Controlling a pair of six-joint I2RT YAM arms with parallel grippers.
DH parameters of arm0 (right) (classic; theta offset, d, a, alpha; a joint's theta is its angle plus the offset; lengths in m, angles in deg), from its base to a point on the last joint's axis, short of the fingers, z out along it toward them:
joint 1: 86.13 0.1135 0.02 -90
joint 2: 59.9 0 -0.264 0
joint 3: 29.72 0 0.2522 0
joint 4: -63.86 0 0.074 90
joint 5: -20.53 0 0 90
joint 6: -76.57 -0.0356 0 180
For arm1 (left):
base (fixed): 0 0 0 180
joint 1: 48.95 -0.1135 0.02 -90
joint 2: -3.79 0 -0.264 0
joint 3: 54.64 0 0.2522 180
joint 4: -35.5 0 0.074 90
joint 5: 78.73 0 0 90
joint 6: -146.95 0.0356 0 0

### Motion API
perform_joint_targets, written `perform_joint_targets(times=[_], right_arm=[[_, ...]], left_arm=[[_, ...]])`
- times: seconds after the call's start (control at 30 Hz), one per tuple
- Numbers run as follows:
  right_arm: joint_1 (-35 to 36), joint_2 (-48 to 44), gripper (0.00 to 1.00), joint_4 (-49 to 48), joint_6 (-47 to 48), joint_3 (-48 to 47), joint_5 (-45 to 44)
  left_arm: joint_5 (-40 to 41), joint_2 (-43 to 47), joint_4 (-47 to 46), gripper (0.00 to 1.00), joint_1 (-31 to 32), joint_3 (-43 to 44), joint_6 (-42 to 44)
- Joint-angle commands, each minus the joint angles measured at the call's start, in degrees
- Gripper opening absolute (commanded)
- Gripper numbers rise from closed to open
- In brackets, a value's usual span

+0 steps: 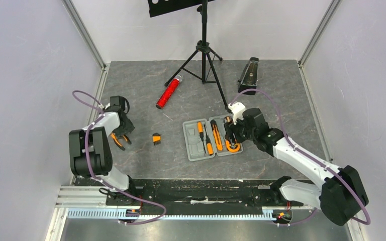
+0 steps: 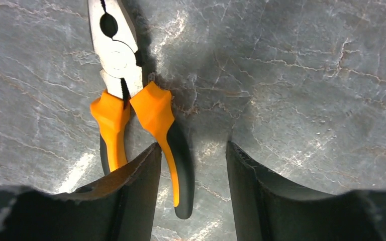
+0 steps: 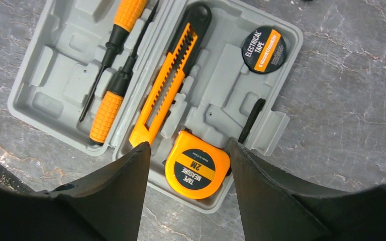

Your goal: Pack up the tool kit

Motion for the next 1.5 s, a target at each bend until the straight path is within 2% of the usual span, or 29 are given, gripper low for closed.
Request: perform_joint_targets(times=[0.0,0.2,0.3,0.4,0.5,0.77,0.97,1.1,1.2,1.33,1.47], right_arm=[[-0.9,-1.6,0.62,-2.0,0.9,1.2,-1.1],[-1.1,-2.1,0.62,-2.1,0.9,1.1,-1.3],[-1.2,-2.5,0.62,-2.0,1.1,1.6,-1.7],[-1.3,-2.9,0.62,-2.2,1.1,2.3,-2.1],[-1.4,-3.1,0.62,-2.5,0.8,2.5,-2.3],[-1.5,-4.0,0.62,-3.2,0.0,1.8,-2.7],[-1.6,-5.5,0.63,-4.7,-1.9,1.8,-1.7],[-2.5,-6.8,0.63,-5.7,-0.7,0.8,2.8],[-4.4,-7.4,0.64,-5.3,0.5,-1.1,7.8],[-6.6,-6.0,0.64,-5.1,1.2,-4.1,18.2],[-6.5,-3.2,0.63,-5.0,2.0,-8.2,29.0]], left_arm=[[-0.5,-1.7,-3.3,0.50,-1.8,1.0,-2.8],[-4.8,1.6,-4.3,0.27,-1.8,1.0,1.7],[-8.7,4.4,-4.8,0.03,-1.3,1.4,4.4],[-10.6,8.4,-4.8,0.02,0.8,1.3,6.2],[-10.3,12.8,-4.8,0.02,5.5,1.6,9.8],[-10.4,19.4,-5.1,0.02,23.0,5.8,16.5],[-12.9,21.2,-8.4,0.02,35.3,5.8,28.6],[-19.9,24.3,-11.7,0.02,39.9,2.8,39.6],[-19.8,26.7,-12.1,0.05,43.6,1.1,47.8],[-21.6,30.8,-13.0,0.06,48.1,-2.5,60.5],[-29.8,33.6,-10.6,0.02,49.3,-4.2,72.6]])
